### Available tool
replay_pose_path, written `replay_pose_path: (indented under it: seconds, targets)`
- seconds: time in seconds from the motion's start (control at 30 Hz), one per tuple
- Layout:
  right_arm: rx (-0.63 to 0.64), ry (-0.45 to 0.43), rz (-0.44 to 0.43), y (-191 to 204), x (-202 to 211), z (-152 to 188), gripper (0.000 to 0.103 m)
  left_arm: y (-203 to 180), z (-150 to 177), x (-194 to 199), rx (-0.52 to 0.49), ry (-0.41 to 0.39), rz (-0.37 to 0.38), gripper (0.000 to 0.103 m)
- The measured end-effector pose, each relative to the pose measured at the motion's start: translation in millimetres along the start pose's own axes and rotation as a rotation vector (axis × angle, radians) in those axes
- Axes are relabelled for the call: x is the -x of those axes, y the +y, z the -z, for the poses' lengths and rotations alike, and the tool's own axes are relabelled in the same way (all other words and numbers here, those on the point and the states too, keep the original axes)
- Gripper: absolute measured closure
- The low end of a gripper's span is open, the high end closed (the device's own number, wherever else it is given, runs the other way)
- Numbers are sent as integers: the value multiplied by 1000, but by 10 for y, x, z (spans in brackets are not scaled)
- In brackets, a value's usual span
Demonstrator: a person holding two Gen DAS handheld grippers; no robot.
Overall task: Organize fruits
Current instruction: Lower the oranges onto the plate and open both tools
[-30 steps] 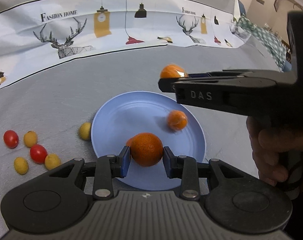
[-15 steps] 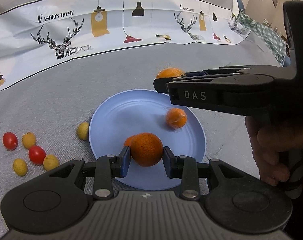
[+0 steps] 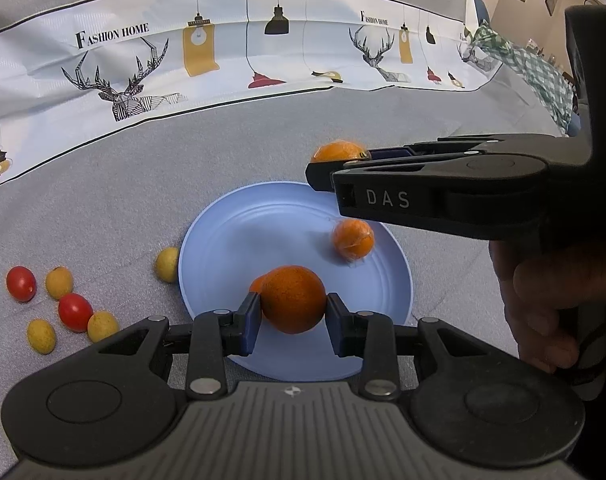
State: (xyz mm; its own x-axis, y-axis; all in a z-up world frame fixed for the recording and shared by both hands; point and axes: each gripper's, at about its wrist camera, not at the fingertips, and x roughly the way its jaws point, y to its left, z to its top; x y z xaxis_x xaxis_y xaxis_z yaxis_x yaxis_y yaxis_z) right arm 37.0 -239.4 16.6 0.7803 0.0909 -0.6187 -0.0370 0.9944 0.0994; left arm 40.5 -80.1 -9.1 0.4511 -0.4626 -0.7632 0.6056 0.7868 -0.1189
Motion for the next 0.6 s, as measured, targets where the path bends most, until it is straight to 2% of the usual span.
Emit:
replay_pose_path:
  seconds: [0.6]
  targets:
    - [6,6,-8,-13,2,-13,66,3,-27,4,2,-5,-6,65]
